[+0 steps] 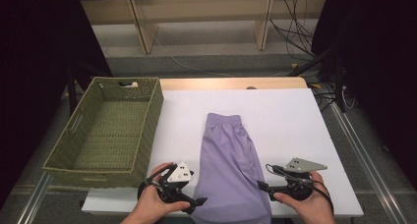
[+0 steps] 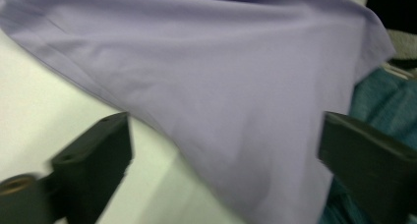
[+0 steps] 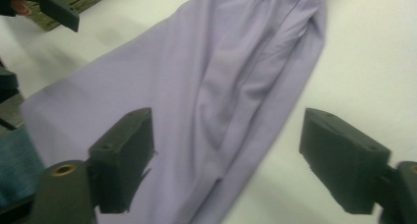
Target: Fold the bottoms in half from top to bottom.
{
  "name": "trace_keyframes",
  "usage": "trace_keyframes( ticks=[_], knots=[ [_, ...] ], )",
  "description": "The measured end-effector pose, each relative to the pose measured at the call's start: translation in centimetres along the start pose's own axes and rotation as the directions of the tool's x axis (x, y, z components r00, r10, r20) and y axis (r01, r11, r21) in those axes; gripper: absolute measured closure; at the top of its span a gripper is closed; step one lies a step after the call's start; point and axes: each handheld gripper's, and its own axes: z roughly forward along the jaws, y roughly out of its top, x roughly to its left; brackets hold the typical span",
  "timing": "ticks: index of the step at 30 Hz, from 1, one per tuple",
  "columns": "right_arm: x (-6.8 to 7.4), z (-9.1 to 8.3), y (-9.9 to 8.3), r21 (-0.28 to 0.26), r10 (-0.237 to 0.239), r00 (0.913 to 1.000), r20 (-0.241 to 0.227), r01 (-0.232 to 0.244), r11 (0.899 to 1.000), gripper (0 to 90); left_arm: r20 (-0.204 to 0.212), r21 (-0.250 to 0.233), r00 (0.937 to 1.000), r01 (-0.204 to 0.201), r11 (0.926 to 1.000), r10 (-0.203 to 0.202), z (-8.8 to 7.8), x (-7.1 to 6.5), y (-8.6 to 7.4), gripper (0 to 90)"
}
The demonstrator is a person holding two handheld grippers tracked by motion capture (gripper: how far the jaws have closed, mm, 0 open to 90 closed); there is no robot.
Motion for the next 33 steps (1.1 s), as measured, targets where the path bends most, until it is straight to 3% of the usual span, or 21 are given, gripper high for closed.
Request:
trace_keyframes(
  ticks=[3, 7, 11, 15, 21, 24, 25, 26, 28, 30, 31, 32, 33],
  knots=[
    [-0.6, 0.2, 0.4, -0.023, 0.009, 0.9999, 0.004, -0.009, 1.000, 18.1, -0.004, -0.010, 0.9994, 0.034, 0.9994, -0.034, 0.6, 0.4, 0.5, 0.0],
    [-1.1, 0.7, 1.2, -0.035, 0.011, 0.9998, 0.018, -0.010, 0.999, 18.1, -0.022, -0.024, 0.9990, 0.039, 0.9989, -0.040, 0.9, 1.0, 1.0, 0.0],
    [-1.8, 1.2, 2.1, -0.046, 0.009, 0.9995, 0.029, -0.008, 0.999, 18.3, -0.001, -0.078, 0.9984, 0.057, 0.9953, -0.057, 1.4, 2.0, 2.3, 0.0],
    [-2.4, 1.7, 2.7, -0.052, 0.009, 0.9993, 0.037, -0.007, 0.999, 18.4, -0.016, -0.093, 0.9977, 0.065, 0.9936, -0.066, 1.8, 2.8, 3.3, 0.0],
    [-3.6, 2.7, 4.7, -0.057, 0.011, 0.9982, 0.060, -0.007, 0.998, 18.8, -0.072, -0.124, 0.9924, 0.090, 0.9882, -0.100, 2.6, 4.8, 5.5, 3.7],
    [-4.1, 3.3, 5.6, -0.062, 0.013, 0.9980, 0.061, -0.010, 0.998, 18.9, -0.113, -0.133, 0.9848, 0.117, 0.9843, -0.132, 3.2, 6.6, 6.9, 5.1],
    [-4.1, 3.3, 5.6, -0.062, 0.013, 0.9980, 0.061, -0.010, 0.998, 18.9, -0.113, -0.133, 0.9848, 0.117, 0.9843, -0.132, 3.2, 6.6, 6.9, 5.5],
    [-4.4, 3.9, 6.3, -0.061, 0.014, 0.9981, 0.060, -0.010, 0.998, 19.0, -0.131, -0.139, 0.9788, 0.139, 0.9805, -0.157, 3.5, 7.4, 7.5, 6.3],
    [-4.6, 4.4, 6.7, -0.064, 0.014, 0.9980, 0.062, -0.010, 0.998, 19.2, -0.144, -0.135, 0.9770, 0.138, 0.9812, -0.157, 3.7, 7.9, 7.8, 8.7],
    [-4.9, 5.1, 7.3, -0.061, 0.020, 0.9980, 0.061, -0.017, 0.998, 19.7, -0.197, -0.137, 0.9624, 0.162, 0.9774, -0.187, 4.3, 9.2, 8.5, 14.5],
    [-4.9, 5.1, 7.3, -0.061, 0.020, 0.9980, 0.061, -0.017, 0.998, 19.7, -0.197, -0.137, 0.9624, 0.162, 0.9774, -0.187, 4.3, 9.2, 8.5, 15.8],
    [-5.2, 5.8, 8.0, -0.053, 0.023, 0.9977, 0.064, -0.020, 0.998, 20.1, -0.229, -0.125, 0.9534, 0.172, 0.9772, -0.197, 4.7, 10.1, 9.0, 15.6],
    [-5.5, 6.3, 8.3, -0.056, 0.024, 0.9976, 0.065, -0.020, 0.998, 20.3, -0.243, -0.115, 0.9500, 0.172, 0.9782, -0.196, 5.0, 10.6, 9.2, 15.7]
  ],
)
